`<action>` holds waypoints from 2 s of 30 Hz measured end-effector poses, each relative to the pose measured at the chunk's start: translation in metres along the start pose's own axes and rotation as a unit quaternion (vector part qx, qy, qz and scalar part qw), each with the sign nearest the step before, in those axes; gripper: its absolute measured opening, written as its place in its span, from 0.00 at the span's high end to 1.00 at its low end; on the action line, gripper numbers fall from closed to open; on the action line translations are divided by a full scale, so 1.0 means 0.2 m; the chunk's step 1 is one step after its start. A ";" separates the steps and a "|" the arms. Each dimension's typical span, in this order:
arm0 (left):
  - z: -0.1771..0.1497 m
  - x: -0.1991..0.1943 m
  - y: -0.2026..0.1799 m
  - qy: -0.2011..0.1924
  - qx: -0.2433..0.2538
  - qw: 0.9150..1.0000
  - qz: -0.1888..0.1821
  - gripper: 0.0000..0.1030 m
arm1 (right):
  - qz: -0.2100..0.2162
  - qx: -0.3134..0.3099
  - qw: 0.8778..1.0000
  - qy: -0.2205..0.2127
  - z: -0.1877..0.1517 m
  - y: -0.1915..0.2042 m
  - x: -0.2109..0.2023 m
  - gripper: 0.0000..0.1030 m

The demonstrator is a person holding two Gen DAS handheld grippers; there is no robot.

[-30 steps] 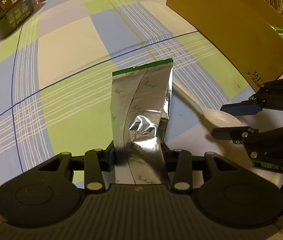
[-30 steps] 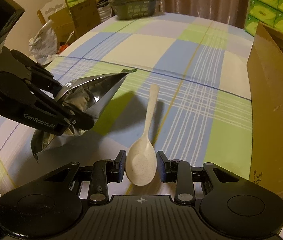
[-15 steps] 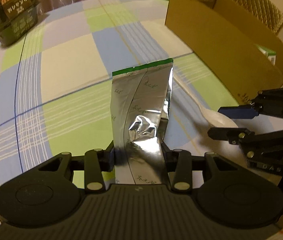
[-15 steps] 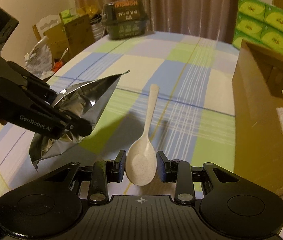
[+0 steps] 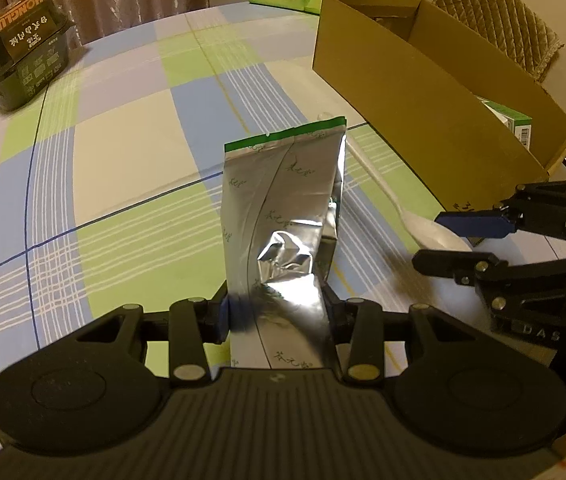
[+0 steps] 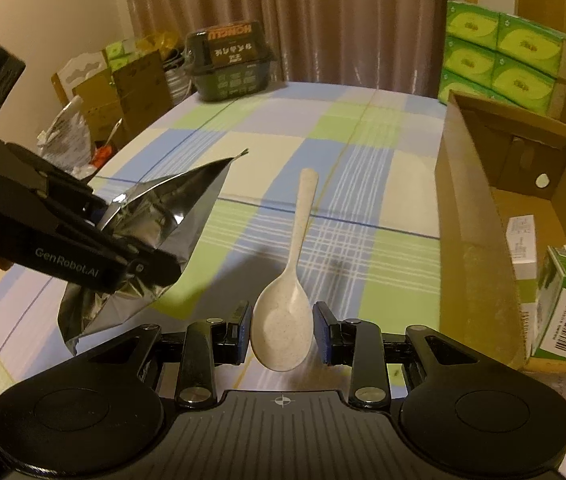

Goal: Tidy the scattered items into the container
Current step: 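Lift the foil bag and spoon off the table with both grippers, then carry the foil bag and spoon over the cardboard box with both grippers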

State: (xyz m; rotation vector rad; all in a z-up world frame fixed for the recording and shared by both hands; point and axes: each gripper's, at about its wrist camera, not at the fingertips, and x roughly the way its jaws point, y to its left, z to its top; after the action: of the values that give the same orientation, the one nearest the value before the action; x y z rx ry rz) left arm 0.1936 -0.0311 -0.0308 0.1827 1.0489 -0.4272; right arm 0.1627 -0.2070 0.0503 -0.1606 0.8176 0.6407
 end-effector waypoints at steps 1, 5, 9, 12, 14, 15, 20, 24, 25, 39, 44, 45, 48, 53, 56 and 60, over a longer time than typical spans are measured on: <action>0.00 0.00 0.00 0.000 -0.001 1.000 0.000 0.64 | -0.001 0.002 1.000 -0.001 0.00 0.00 -0.01 0.71; -0.02 -0.02 -0.01 0.000 0.005 1.000 0.006 0.64 | -0.008 0.010 1.000 -0.007 -0.01 -0.02 -0.03 0.71; -0.03 -0.05 -0.04 -0.004 0.006 1.000 0.009 0.64 | -0.005 0.012 1.000 -0.016 -0.01 -0.01 -0.06 0.71; -0.03 -0.07 -0.05 -0.006 0.001 1.000 0.013 0.64 | -0.007 -0.001 1.000 -0.028 0.00 0.02 -0.09 0.71; -0.04 -0.08 -0.06 -0.007 -0.004 1.000 0.014 0.64 | -0.007 -0.001 1.000 -0.029 0.00 0.03 -0.09 0.71; -0.04 -0.08 -0.07 -0.006 -0.005 1.000 0.014 0.64 | -0.007 0.000 1.000 -0.029 0.00 0.03 -0.10 0.71; -0.05 -0.09 -0.09 -0.003 -0.012 1.000 0.014 0.64 | -0.006 0.006 0.999 -0.038 -0.01 0.01 -0.13 0.71; -0.06 -0.09 -0.11 -0.001 -0.015 1.000 0.014 0.64 | -0.009 0.014 0.999 -0.042 -0.02 -0.02 -0.16 0.71; -0.06 -0.09 -0.12 0.000 -0.015 1.000 0.013 0.64 | -0.009 0.017 0.999 -0.043 -0.02 -0.02 -0.17 0.71; -0.08 -0.13 -0.20 0.001 -0.010 1.000 0.016 0.64 | -0.007 0.029 0.998 -0.054 -0.06 -0.06 -0.25 0.71; -0.07 -0.13 -0.21 0.003 -0.012 1.000 0.015 0.64 | -0.002 0.031 0.998 -0.056 -0.05 -0.06 -0.25 0.71; -0.07 -0.13 -0.21 0.004 -0.012 1.000 0.016 0.64 | -0.001 0.031 0.998 -0.057 -0.05 -0.07 -0.25 0.71; -0.07 -0.12 -0.21 0.006 -0.011 1.000 0.017 0.64 | 0.001 0.032 0.998 -0.058 -0.05 -0.07 -0.25 0.71; -0.07 -0.13 -0.21 0.009 -0.013 1.000 0.022 0.64 | 0.000 0.033 0.997 -0.063 -0.05 -0.08 -0.26 0.71; -0.07 -0.16 -0.23 0.007 -0.016 1.000 0.024 0.64 | 0.002 0.034 0.997 -0.067 -0.05 -0.08 -0.28 0.71; -0.08 -0.20 -0.26 0.005 -0.016 0.999 0.030 0.64 | 0.001 0.032 0.997 -0.073 -0.05 -0.08 -0.31 0.71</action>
State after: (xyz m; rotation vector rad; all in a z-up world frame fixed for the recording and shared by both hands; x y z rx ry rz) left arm 0.1416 -0.0618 -0.0021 0.1866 1.0577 -0.3556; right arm 0.1351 -0.2525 0.0862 -0.0533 0.6963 0.6197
